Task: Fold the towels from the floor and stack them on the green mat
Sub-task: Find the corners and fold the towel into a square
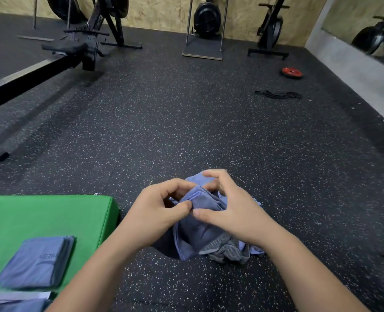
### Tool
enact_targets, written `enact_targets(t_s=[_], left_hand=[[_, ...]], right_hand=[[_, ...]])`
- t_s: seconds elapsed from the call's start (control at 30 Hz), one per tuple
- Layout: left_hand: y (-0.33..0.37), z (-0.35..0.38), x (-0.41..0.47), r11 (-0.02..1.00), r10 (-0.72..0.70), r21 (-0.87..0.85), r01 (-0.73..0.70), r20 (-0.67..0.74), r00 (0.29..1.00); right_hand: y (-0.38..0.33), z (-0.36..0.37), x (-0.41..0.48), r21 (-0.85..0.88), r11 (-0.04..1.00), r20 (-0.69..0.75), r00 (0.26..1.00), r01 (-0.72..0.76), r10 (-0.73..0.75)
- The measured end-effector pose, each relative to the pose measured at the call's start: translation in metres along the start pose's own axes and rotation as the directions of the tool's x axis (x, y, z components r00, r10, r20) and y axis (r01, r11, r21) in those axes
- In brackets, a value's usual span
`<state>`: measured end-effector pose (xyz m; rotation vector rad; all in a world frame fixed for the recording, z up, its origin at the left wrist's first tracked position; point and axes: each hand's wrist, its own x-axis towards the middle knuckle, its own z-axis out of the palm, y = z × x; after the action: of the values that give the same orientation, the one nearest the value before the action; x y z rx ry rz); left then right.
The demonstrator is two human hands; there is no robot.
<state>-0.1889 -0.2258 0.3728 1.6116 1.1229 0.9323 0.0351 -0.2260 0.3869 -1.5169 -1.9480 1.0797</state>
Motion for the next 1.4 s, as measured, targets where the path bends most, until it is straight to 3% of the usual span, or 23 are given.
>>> enact_targets(t_s=[0.17,0.37,0.53,0.63,0.7,0.83,0.93,1.07,1.2,1.4], left_hand=[[-0.007,-0.002,0.003,1.000,-0.008,-0.004,0.008,0.031,0.999],[-0.015,-0.014,0.002,0.974,-0.149,0.187,0.125,0.119,0.982],[-0.011,-0.023,0.006,0.986,-0.145,-0.090,0.142,-0.026,0.989],[-0.006,-0.009,0.008,0.866,-0.254,-0.464,0.188,-0.083,0.964],[-0.005,-0.001,0.008,0.784,-0.286,-0.586,0.205,-0.047,0.957],[-0.009,0.002,0.004,0.845,-0.195,-0.490,0.215,0.092,0.976],[-0.011,0.003,0.002,0.887,-0.224,-0.397,0.233,0.070,0.972],[-0.012,-0.005,0.003,0.855,-0.215,-0.460,0.240,0.107,0.971],[-0.023,-0.020,0.008,0.880,-0.244,-0.432,0.198,-0.054,0.968],[-0.010,0.014,-0.005,0.999,-0.045,-0.029,0.041,-0.146,0.988]], right_hand=[[0.007,-0.003,0.002,-0.036,0.993,-0.017,0.994,0.111,-0.111],[0.003,-0.012,0.000,-0.045,0.992,-0.194,0.973,0.120,-0.127],[0.003,-0.012,0.000,-0.115,0.986,-0.351,0.924,0.117,-0.151],[-0.005,-0.005,0.003,-0.046,0.993,-0.423,0.898,0.109,-0.118],[-0.010,-0.002,0.004,0.003,0.993,-0.457,0.884,0.115,-0.101],[-0.012,-0.002,0.003,0.056,0.992,-0.485,0.872,0.110,-0.070],[-0.010,-0.003,0.001,0.063,0.993,-0.491,0.869,0.102,-0.058],[-0.007,-0.015,0.001,0.044,0.996,-0.545,0.838,0.074,-0.038],[0.011,-0.038,0.005,0.105,0.994,-0.634,0.772,0.021,0.050],[0.025,-0.033,0.010,0.193,0.980,-0.619,0.768,-0.052,0.163]])
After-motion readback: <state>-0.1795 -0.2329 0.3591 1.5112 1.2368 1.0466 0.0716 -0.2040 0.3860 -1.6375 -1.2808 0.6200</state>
